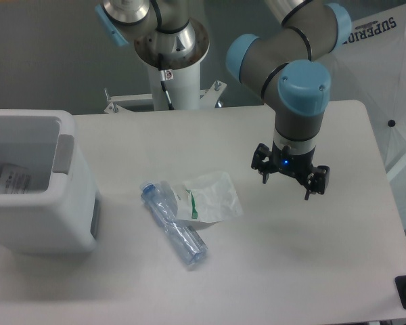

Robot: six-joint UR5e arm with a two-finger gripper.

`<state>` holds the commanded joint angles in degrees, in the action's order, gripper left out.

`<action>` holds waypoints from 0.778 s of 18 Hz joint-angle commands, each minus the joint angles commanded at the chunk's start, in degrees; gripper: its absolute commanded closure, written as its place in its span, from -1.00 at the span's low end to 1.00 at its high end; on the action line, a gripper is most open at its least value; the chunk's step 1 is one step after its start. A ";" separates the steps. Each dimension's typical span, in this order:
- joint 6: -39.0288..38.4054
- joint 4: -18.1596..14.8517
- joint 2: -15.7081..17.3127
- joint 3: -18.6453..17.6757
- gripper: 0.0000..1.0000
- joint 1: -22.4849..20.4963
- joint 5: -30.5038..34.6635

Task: Place the trash in the trash can
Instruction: 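Move the gripper over the clear plastic bag and lower it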

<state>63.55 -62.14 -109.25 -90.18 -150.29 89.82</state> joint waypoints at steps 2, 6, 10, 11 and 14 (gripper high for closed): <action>-0.09 0.00 -0.17 0.00 -1.00 0.17 0.00; -0.27 -0.09 -0.35 0.00 -1.00 0.35 0.00; -0.70 -0.26 0.09 -3.68 -1.00 1.31 4.20; -1.40 -0.35 0.26 -4.39 -1.00 2.62 4.83; -3.94 -0.53 0.53 -4.75 -1.00 4.39 5.01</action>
<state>59.60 -62.67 -108.72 -94.92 -145.90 94.83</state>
